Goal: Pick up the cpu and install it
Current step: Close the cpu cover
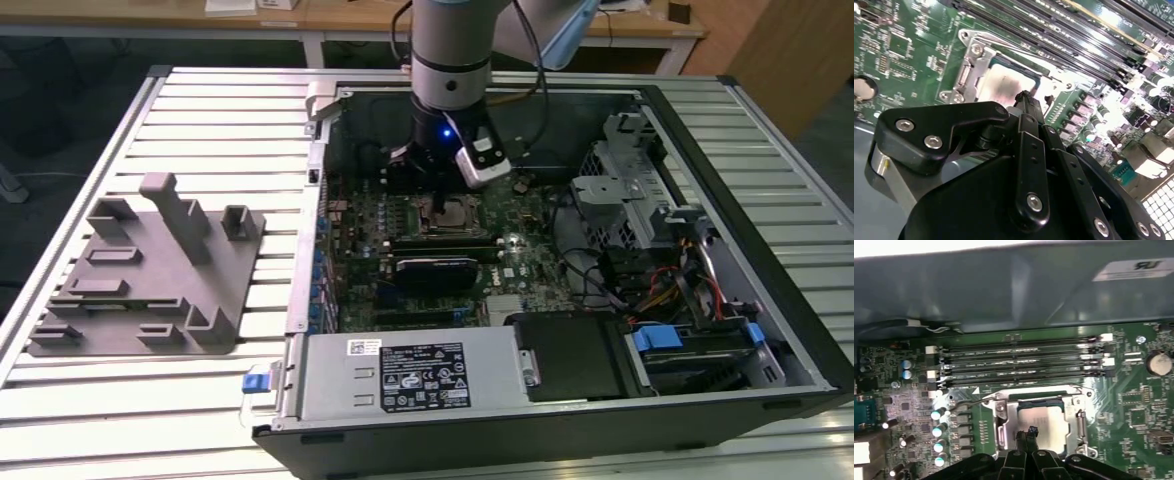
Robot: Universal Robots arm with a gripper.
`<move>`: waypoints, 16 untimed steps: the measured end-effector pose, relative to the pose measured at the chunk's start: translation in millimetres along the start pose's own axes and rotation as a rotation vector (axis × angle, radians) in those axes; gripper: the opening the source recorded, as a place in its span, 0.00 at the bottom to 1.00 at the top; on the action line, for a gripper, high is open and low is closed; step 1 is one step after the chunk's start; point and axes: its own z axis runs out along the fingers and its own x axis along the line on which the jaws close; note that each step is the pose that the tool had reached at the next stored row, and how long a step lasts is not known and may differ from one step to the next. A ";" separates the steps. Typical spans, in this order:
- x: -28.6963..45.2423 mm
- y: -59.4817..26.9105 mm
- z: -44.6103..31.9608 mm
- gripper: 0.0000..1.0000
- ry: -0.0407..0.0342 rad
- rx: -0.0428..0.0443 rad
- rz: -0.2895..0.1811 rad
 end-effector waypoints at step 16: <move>7.9 -1.4 12.1 0.11 0.0002 -0.0007 0.000</move>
